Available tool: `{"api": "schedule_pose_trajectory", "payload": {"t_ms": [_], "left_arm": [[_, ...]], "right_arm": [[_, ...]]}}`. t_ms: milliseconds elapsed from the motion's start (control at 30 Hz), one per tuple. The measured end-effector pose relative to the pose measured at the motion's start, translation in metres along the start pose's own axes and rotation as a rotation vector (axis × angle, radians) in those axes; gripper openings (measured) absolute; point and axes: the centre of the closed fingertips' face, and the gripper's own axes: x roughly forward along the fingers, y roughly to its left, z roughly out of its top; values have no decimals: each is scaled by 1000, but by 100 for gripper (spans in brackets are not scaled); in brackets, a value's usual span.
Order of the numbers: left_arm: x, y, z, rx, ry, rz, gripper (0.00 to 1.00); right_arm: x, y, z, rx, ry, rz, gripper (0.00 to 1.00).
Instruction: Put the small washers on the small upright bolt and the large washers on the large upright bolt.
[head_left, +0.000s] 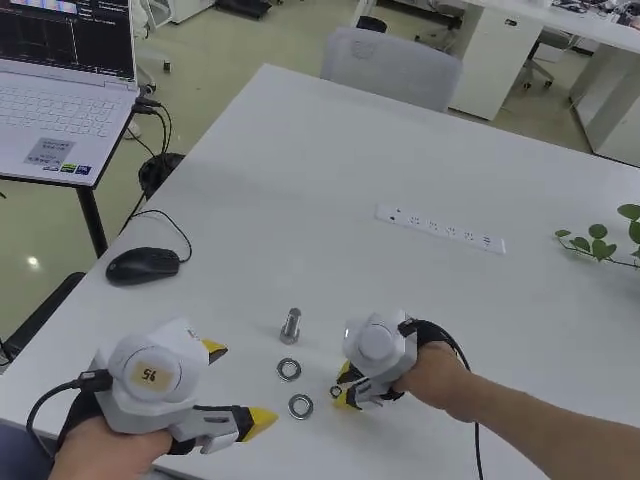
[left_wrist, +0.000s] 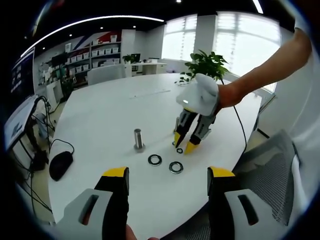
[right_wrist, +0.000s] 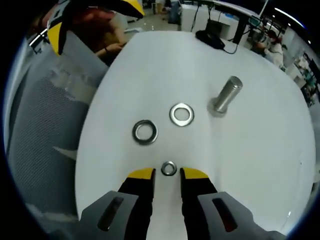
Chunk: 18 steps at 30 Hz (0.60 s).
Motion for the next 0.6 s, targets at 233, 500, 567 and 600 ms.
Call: {"api": "schedule_pose_trajectory", "payload": {"t_ms": [233,500,567,600], "left_arm": [[3,-3,4,5,-6,-6,62],[2,-5,4,10,-5,-6,62],[2,-4,3,8,-4,-3,62],[1,-3,2,8,-3,-1,62]], "right_arm": [[1,0,0,-52,15,5,16],[2,-1,-1,-8,-1,-37,14],[1,1,-1,17,-9,-41,14],[1,1,-2,35,-12,-44,14]]}}
